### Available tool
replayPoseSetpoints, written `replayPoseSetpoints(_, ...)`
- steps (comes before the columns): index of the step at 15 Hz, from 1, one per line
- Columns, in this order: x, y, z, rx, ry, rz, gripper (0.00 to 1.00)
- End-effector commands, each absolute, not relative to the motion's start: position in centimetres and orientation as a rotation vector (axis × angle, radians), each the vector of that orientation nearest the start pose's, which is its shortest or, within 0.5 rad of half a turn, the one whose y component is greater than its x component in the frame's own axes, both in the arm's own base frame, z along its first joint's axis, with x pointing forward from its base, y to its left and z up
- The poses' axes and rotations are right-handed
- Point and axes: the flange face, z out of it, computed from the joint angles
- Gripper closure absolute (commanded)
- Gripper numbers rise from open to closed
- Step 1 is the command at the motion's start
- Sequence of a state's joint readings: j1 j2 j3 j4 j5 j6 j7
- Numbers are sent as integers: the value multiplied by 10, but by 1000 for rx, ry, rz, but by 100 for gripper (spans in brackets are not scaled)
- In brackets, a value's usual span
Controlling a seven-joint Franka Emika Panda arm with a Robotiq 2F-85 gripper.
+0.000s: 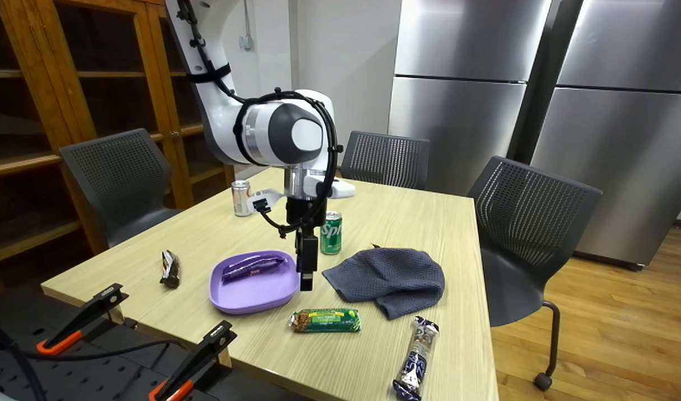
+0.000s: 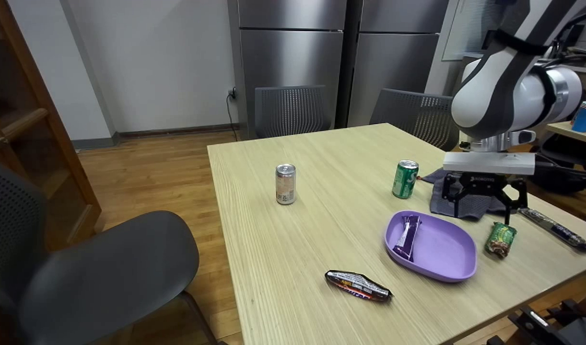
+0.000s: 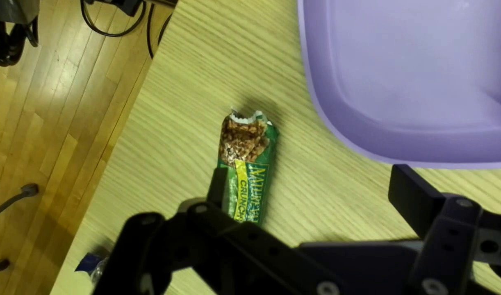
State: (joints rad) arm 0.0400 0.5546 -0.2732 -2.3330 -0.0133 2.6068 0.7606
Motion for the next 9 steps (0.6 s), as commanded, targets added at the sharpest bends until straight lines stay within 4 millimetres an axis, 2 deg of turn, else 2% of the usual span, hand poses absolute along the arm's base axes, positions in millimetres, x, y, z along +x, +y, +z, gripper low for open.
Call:
replayPoseSetpoints(1, 450, -139, 94, -2953, 1541, 322, 0)
replayPoseSetpoints(5, 446, -151, 87, -2966, 1557, 302, 0)
replayPoseSetpoints(9, 448, -150, 81, -2954, 1599, 314, 0)
